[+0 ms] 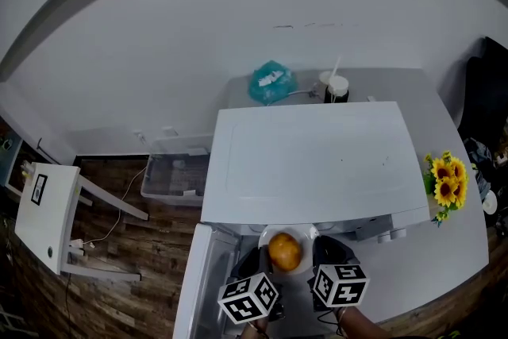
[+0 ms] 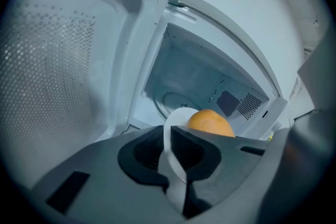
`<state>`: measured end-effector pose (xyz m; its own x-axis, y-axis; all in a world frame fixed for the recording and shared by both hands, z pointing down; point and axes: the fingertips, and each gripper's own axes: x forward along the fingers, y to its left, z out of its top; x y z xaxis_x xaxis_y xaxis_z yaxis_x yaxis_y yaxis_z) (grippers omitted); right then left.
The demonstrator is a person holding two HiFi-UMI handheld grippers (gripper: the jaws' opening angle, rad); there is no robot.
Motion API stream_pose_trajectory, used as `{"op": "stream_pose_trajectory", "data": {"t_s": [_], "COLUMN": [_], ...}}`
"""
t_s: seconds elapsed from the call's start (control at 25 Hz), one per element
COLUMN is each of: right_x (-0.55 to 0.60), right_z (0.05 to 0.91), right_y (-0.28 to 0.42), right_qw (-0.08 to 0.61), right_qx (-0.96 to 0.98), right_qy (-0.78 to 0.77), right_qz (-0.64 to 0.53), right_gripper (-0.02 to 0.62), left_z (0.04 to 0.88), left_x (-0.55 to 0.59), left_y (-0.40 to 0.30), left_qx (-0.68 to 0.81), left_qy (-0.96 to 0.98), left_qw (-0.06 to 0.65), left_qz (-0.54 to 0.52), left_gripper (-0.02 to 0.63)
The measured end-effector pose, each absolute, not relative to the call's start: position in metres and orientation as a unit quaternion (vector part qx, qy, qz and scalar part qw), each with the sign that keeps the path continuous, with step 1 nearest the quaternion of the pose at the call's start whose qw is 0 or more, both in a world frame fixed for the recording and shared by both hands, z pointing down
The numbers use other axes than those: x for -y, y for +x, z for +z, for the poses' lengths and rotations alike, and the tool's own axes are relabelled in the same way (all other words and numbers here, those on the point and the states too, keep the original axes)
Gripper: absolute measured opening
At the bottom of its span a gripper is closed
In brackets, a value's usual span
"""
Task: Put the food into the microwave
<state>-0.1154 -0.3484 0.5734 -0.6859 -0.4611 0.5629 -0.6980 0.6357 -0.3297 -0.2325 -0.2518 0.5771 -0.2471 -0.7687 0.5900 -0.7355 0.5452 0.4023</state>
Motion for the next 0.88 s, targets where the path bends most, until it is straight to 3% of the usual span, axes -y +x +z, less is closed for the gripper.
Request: {"op": "stream_pose_trajectory", "data": {"t_s": [0.88], "right_x": [0.397], "right_z": [0.572], "right_y": [-0.136], "right_qw": [0.164], "right_qx": [0.873], "right_qy": [0.367], "right_qz": [0.276], "right_gripper": [0.049], "left_z": [0.580], "left_x": [0.304], "left_y": [-0.260], "left_qx": [0.800], "left_qy": [0.489], "left_qw": [0.347], "left_qz": [-0.034], "left_gripper": [0.044]}}
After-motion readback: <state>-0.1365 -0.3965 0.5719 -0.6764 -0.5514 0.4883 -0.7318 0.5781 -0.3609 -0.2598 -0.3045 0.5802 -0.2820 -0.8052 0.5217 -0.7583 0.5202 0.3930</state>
